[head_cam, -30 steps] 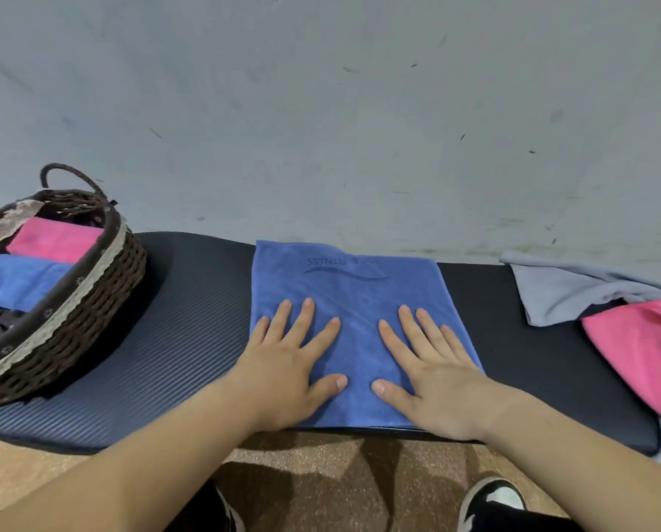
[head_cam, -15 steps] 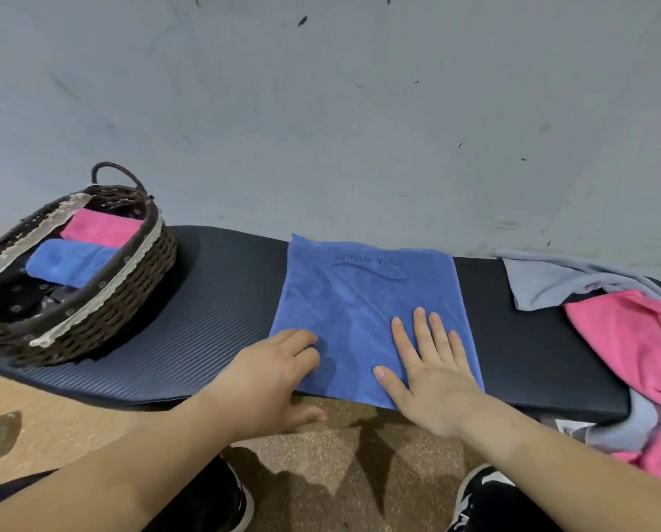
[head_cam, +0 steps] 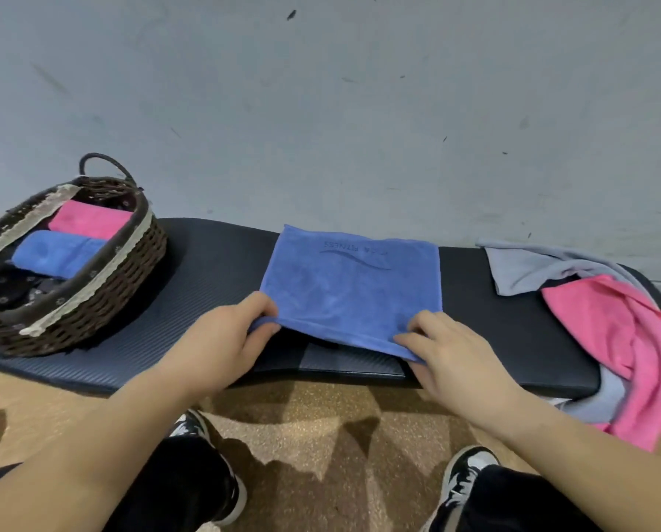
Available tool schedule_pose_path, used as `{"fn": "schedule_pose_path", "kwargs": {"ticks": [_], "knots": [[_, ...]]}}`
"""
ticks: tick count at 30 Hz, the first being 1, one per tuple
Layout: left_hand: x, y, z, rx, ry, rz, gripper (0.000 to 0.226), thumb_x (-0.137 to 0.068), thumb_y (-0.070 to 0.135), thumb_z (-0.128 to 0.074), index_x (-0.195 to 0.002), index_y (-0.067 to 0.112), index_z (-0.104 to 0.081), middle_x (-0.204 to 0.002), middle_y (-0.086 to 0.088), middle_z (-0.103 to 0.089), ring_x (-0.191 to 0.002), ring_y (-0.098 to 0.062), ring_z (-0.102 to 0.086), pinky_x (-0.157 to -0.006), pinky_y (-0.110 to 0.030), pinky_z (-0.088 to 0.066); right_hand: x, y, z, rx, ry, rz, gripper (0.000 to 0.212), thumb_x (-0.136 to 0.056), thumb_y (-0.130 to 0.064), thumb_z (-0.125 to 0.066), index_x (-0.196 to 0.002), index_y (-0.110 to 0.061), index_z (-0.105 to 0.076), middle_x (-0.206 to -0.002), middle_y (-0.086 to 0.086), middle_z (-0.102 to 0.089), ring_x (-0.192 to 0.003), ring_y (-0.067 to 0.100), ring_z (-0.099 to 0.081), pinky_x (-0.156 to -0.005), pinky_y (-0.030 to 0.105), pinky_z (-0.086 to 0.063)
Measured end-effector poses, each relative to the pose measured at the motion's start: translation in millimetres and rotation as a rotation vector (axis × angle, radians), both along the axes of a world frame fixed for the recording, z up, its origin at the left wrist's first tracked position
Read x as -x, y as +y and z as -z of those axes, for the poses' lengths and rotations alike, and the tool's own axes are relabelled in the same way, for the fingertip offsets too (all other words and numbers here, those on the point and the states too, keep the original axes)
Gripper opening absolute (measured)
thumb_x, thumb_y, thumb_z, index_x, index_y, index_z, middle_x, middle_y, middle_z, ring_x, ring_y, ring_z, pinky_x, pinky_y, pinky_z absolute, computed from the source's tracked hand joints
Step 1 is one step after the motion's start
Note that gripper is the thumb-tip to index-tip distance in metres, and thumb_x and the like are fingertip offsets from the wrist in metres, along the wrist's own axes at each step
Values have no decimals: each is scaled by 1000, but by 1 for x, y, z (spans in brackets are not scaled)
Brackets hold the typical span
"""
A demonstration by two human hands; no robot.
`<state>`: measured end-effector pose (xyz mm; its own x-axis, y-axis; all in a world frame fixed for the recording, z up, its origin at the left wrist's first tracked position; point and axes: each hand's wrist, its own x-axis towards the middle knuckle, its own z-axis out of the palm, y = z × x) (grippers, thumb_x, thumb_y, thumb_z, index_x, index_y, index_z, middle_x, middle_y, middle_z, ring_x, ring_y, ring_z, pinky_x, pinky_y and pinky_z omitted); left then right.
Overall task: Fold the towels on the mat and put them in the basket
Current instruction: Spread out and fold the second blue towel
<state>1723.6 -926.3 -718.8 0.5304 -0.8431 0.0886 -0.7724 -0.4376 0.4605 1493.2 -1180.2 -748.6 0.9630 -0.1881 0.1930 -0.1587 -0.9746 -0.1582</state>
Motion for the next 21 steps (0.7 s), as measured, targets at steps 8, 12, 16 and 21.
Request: {"fn": "schedule_pose_path", "kwargs": {"ticks": [8, 12, 16, 21], "knots": [[-24, 1, -15, -106, 60, 20, 16, -91, 18, -71, -96, 33, -72, -87, 20, -73, -79, -4, -66, -76, -36, -55, 20, -35, -42, -675, 126, 156, 13, -96, -29, -72, -102, -37, -79, -94, -19, -77, -81, 11, -71, -77, 32, -56], [-17, 1, -21, -90, 229, -8, 15, -93, 16, -70, -88, 31, -70, -83, 14, -71, -73, -10, -64, -72, -36, -53, 29, -49, -54, -819, 211, 147, 10, -95, -33, -72, -92, -25, -78, -79, 5, -71, -70, 14, -59, -70, 36, -49], [-7, 2, -30, -53, 390, 2, 15, -96, 14, -68, -93, 27, -74, -88, 11, -77, -82, -8, -72, -79, -34, -56, 31, -52, -58, -962, 194, 203, 23, -94, -25, -74, -84, -5, -72, -68, 2, -60, -64, 11, -52, -63, 28, -43], [-8, -6, -39, 7, 475, -41, 5, -94, 23, -73, -95, 27, -75, -92, 9, -79, -89, -13, -75, -85, -37, -58, 28, -56, -52, -1152, 97, 302, 19, -96, -23, -71, -90, -6, -72, -71, 6, -64, -63, 16, -57, -58, 30, -48]]}}
